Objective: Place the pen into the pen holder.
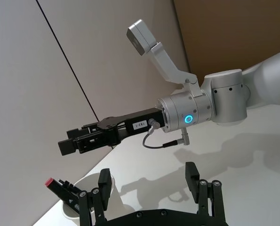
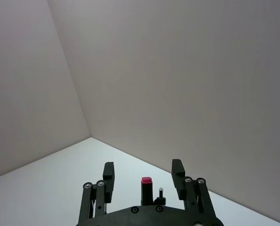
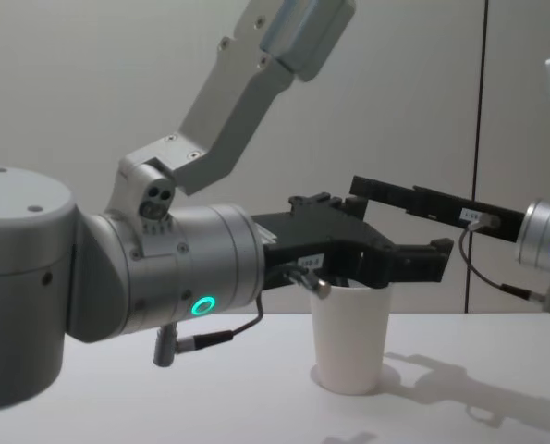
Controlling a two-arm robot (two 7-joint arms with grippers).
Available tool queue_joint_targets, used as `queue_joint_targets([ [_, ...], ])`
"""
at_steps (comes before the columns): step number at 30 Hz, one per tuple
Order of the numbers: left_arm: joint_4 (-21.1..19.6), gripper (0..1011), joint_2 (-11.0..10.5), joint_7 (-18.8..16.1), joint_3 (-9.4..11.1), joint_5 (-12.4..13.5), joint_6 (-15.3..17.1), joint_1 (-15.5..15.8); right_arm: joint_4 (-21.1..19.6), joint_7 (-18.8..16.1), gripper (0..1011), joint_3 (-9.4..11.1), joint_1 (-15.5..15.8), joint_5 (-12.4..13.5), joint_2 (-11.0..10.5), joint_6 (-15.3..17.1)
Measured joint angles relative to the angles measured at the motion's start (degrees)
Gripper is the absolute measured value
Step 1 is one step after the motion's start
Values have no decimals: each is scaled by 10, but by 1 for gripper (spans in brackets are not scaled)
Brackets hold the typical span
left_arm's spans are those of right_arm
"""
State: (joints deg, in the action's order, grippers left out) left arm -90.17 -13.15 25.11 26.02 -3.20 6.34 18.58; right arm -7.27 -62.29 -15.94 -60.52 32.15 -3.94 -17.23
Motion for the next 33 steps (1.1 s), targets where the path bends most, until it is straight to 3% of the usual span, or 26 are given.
queue_joint_targets([
  [2,0,1000,0,0,0,0,0,0,1,-1,751,2,-1,-1,-1,-1],
  [4,0,1000,0,0,0,0,0,0,1,-1,863,4,-1,-3,-2,-2],
  [9,0,1000,0,0,0,0,0,0,-7,-1,977,9,0,-4,-5,-3],
  [14,0,1000,0,0,0,0,0,0,-34,5,1001,15,12,-7,-10,5],
  [23,0,1000,0,0,0,0,0,0,-193,46,1002,28,90,-8,-37,67],
  [25,0,1000,0,0,0,0,0,0,-249,62,1001,33,118,-8,-47,89],
  [27,0,1000,0,0,0,0,0,0,-260,65,1001,34,124,-8,-49,93],
  [33,0,1000,0,0,0,0,0,0,-370,97,1002,46,183,-3,-71,133],
])
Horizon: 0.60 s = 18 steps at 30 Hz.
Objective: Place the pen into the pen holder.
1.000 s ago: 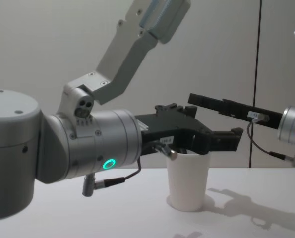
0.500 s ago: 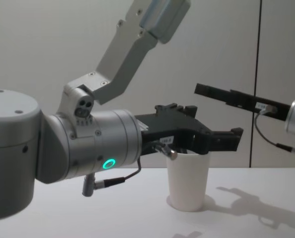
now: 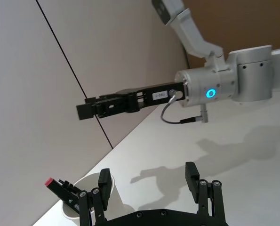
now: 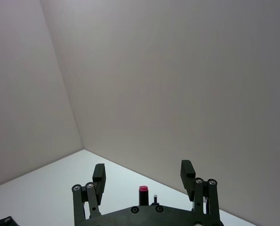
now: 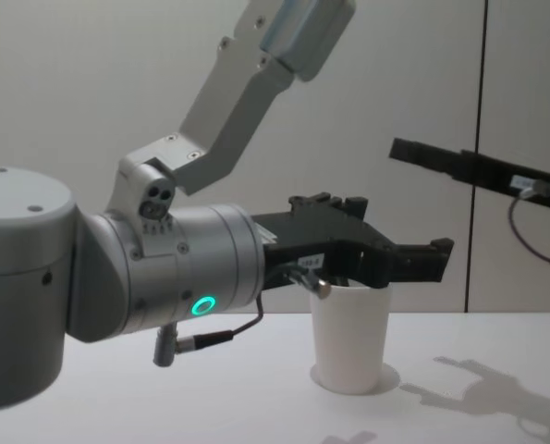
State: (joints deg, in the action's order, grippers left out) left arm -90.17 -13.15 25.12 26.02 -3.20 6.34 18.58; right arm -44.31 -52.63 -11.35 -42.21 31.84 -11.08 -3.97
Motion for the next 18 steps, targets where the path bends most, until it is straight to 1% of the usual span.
queue_joint_targets([
  [1,0,1000,0,0,0,0,0,0,-9,3,1002,1,7,1,-3,4],
  [2,0,1000,0,0,0,0,0,0,-33,9,1002,4,19,2,-7,10],
  [3,0,1000,0,0,0,0,0,0,-46,13,1002,6,26,3,-10,14],
  [6,0,1000,0,0,0,0,0,0,-71,23,1001,10,44,5,-17,22],
  [7,0,1000,0,0,0,0,0,0,-97,31,1001,13,57,7,-23,28],
  [10,0,1000,0,0,0,0,0,0,-136,47,1001,20,81,10,-33,38],
  [13,0,1000,0,0,0,0,0,0,-160,57,1001,24,97,12,-40,43],
  [15,0,1000,0,0,0,0,0,0,-191,73,1001,31,120,15,-50,50],
  [18,0,1000,0,0,0,0,0,0,-211,84,1001,36,137,18,-57,53],
])
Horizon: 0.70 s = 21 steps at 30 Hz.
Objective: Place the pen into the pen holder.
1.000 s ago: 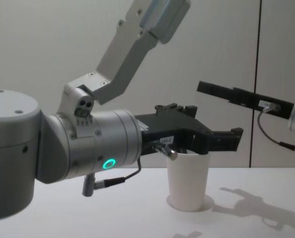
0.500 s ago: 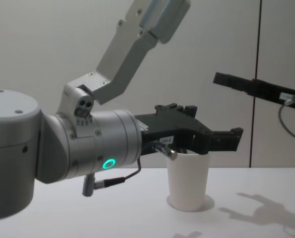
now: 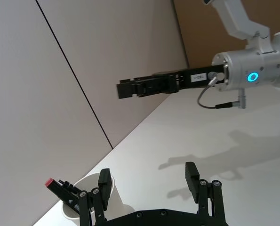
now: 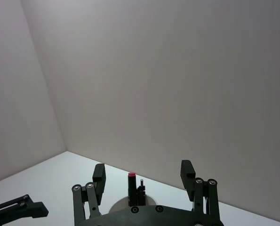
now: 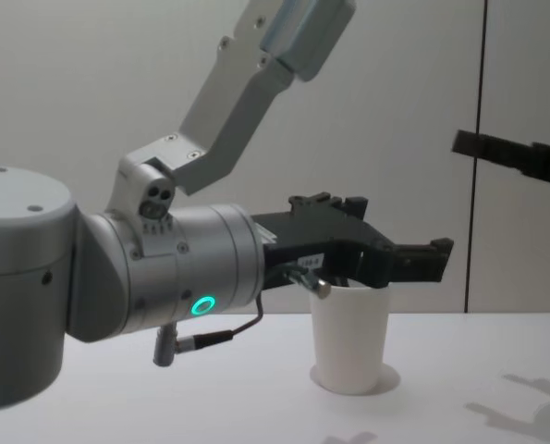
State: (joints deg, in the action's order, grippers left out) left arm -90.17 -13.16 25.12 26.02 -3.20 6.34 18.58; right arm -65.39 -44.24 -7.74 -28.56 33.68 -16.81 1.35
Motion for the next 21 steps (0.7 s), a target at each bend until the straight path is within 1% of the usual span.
queue_joint_targets([
  [1,0,1000,0,0,0,0,0,0,-6,3,1001,1,3,1,-1,1],
  [3,0,1000,0,0,0,0,0,0,-32,17,1002,7,24,5,-10,4],
  [6,0,1000,0,0,0,0,0,0,-56,33,1002,13,45,10,-18,7],
  [7,0,1000,0,0,0,0,0,0,-56,33,1002,13,45,10,-18,7],
  [14,0,1000,0,0,0,0,0,0,-108,77,1002,25,93,20,-34,14],
  [21,0,1000,0,0,0,0,0,0,-143,110,1001,32,129,28,-44,20],
])
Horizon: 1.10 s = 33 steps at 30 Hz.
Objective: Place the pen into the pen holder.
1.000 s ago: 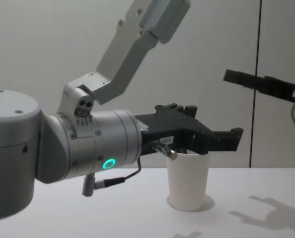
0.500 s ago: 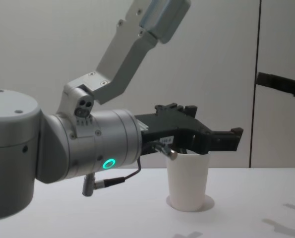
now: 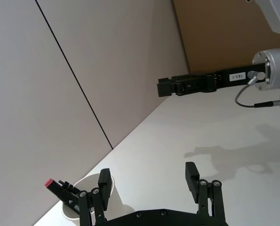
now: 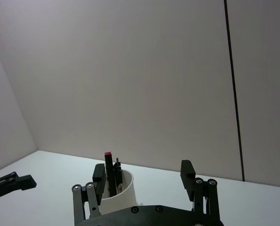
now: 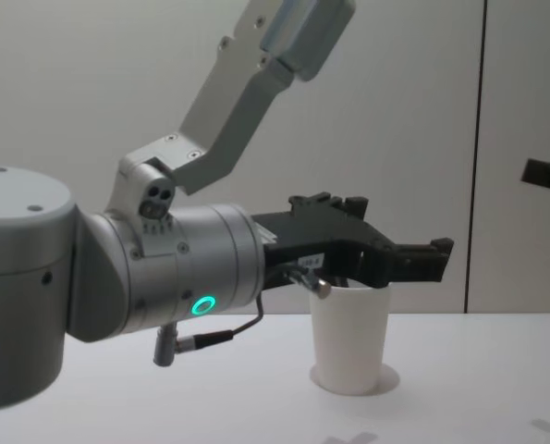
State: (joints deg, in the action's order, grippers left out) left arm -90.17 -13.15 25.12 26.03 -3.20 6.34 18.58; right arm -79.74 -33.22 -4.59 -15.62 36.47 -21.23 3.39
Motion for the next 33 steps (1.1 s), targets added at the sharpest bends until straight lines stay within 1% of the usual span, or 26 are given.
queue_joint_targets([
  [6,0,1000,0,0,0,0,0,0,-21,20,1002,3,24,6,-5,5],
  [12,0,1000,0,0,0,0,0,0,-34,33,1001,3,39,9,-8,8],
  [21,0,1000,0,0,0,0,0,0,-44,44,1001,3,51,12,-10,11],
  [26,0,1000,0,-1,0,0,0,0,-45,45,1001,3,52,12,-10,11],
  [30,-1,1000,-3,-7,0,-2,-1,-1,-50,51,1002,1,55,7,-9,11],
  [33,-2,1000,-7,-19,0,-6,-4,-4,-58,63,1002,-4,61,-3,-8,10],
])
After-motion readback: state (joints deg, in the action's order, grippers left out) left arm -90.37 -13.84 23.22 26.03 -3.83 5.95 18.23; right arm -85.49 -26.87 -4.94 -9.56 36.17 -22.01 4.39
